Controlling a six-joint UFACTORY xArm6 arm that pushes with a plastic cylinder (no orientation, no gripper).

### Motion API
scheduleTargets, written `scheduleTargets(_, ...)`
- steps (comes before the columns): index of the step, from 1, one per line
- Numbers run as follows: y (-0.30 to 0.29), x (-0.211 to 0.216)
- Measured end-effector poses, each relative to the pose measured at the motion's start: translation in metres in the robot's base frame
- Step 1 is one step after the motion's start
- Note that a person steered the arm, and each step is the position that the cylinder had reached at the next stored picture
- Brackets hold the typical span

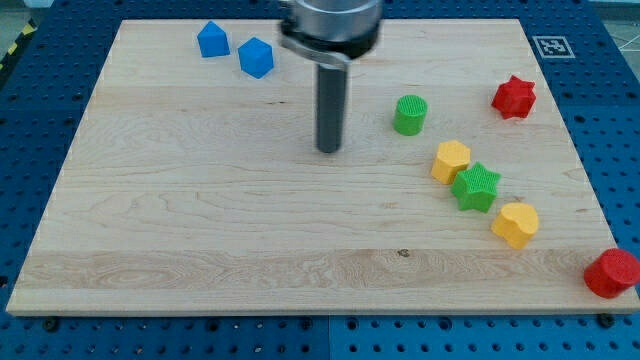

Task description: Move the green circle closer to the red star

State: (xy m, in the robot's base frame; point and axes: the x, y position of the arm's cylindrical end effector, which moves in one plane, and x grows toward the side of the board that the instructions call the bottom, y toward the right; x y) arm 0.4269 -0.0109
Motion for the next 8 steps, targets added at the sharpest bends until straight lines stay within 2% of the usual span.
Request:
scheduleTargets(1, 0.019, -0.029)
scheduleTargets(3, 0.129, -0.031)
scheduleTargets(6, 0.108, -0.052)
scheduleTargets(8, 0.172, -0.052)
